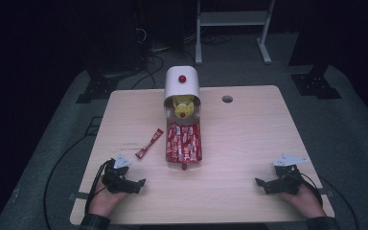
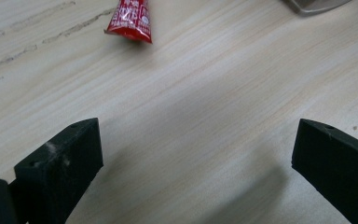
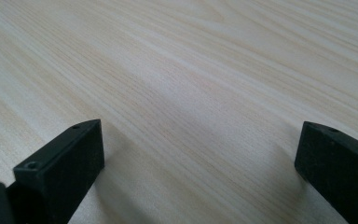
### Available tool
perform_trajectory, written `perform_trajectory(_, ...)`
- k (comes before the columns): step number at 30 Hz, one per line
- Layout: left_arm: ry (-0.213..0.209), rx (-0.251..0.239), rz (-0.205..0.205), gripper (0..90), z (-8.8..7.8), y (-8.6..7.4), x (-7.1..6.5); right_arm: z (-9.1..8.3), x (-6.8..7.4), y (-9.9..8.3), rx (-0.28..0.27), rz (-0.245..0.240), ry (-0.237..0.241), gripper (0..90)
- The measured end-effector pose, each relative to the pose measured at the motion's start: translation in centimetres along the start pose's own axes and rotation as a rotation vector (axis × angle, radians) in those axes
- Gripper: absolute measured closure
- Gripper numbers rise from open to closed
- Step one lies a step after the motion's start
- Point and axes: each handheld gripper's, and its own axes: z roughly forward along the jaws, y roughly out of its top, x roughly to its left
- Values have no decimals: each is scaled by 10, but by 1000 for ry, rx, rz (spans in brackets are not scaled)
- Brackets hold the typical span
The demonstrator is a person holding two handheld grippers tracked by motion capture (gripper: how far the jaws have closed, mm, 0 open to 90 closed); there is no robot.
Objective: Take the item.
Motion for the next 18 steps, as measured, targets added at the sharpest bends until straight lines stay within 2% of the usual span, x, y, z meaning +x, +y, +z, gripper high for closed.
perform_trajectory(4, -1, 3, 3, 13, 2, -5, 0, 0, 0, 0, 0, 0, 0, 3)
perform_trajectory(8, -9, -15, 9, 0, 2, -9, -2, 0, 0, 0, 1, -1, 0, 3)
perform_trajectory(10, -11, -30, 12, 0, 2, -11, -2, 0, 0, 0, 0, 0, 0, 3)
perform_trajectory(11, -17, -63, 18, 0, 2, -15, -1, 0, 0, 0, 0, 0, 0, 3)
perform_trajectory(12, -17, -63, 18, 0, 2, -15, -1, 0, 0, 0, 0, 0, 0, 3)
perform_trajectory(13, -20, -88, 21, 0, 1, -19, 0, 0, 0, 0, 0, 0, 0, 3)
perform_trajectory(18, -25, -87, 28, 0, -1, -22, 0, 0, 0, 0, 0, 0, -1, 3)
